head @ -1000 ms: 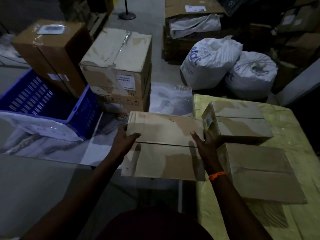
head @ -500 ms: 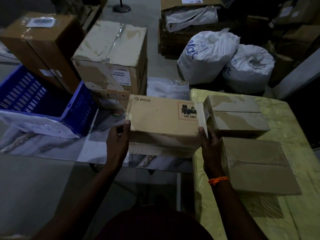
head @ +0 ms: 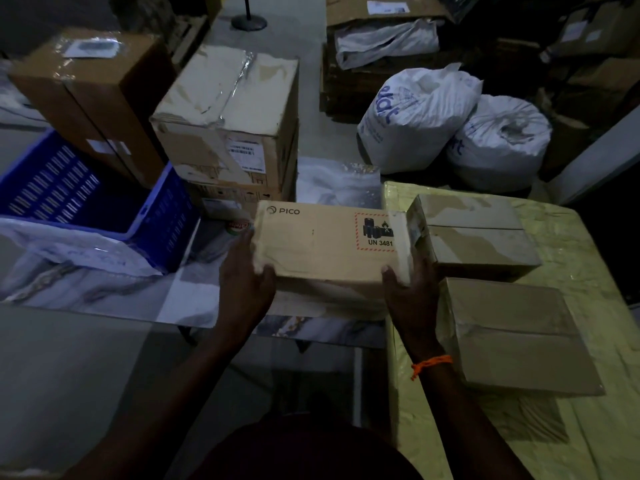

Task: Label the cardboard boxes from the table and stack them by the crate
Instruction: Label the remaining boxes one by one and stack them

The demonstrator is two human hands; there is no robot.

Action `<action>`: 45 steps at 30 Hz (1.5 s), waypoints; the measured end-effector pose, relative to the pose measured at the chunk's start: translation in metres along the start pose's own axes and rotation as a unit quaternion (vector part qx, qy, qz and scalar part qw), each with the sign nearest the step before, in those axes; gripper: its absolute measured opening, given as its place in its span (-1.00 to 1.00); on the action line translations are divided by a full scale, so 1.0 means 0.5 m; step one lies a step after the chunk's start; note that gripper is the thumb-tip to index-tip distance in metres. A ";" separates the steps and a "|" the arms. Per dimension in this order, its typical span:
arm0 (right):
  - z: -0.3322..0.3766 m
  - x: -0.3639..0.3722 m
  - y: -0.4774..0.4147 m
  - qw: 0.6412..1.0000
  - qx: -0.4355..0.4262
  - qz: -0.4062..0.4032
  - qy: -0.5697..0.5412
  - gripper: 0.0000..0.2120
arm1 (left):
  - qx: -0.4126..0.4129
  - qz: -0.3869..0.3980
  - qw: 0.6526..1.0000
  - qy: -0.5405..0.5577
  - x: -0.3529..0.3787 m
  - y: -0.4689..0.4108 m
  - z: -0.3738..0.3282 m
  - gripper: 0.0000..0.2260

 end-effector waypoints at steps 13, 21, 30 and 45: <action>0.134 0.176 -0.047 0.900 -0.256 0.312 0.166 -0.28 | 0.194 0.107 0.920 -0.324 0.146 -0.047 -0.106 -0.43; 0.101 0.158 -0.066 0.887 -0.248 0.339 0.192 -0.25 | 0.192 0.104 0.916 -0.336 0.115 -0.072 -0.097 -0.30; 0.019 0.124 -0.086 0.885 -0.209 0.340 0.240 -0.14 | 0.139 0.065 0.922 -0.356 0.091 -0.103 -0.040 -0.26; -0.093 0.091 -0.151 0.956 0.168 0.148 -0.188 -0.46 | -0.145 0.040 0.987 0.048 0.047 -0.138 -0.008 -0.31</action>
Point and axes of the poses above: each hand's wrist, its own y-axis away from the middle knuckle, its own x-axis out of the palm, z = x × y, the point moved 7 cm from there along -y, towards the middle knuckle, and after that the axes turned 14 degrees about -x, right-handed, at the moved point
